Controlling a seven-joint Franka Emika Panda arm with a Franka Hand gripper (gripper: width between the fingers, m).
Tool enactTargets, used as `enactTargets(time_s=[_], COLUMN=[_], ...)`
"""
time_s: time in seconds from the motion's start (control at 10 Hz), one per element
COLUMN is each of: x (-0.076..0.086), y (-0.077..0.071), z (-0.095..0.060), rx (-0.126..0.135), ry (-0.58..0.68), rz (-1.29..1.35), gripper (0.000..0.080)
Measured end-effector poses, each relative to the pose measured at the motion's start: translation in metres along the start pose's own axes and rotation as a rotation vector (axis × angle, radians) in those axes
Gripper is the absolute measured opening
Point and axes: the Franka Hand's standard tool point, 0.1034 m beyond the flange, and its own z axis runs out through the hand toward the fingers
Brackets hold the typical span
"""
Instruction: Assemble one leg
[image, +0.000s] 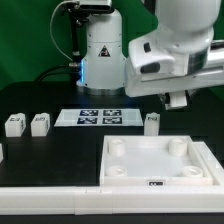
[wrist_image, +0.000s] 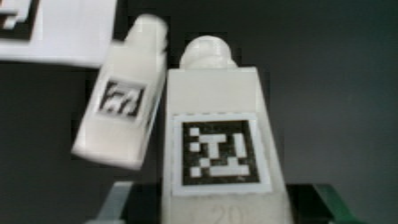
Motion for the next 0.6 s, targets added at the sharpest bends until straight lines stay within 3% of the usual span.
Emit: enactTargets(time_s=[0.2, 0.4, 0.6], x=[0.0, 0.01, 0.017], y=[0.009, 0.016, 0.019], z=[-0.031, -0.067, -0.066], rx=[-0.002, -0.002, -0.022], ry=[0.135, 0.277, 0.477], rz=[-0.03, -0.034, -0.034], gripper=[0.0293, 0.0294, 0.0294])
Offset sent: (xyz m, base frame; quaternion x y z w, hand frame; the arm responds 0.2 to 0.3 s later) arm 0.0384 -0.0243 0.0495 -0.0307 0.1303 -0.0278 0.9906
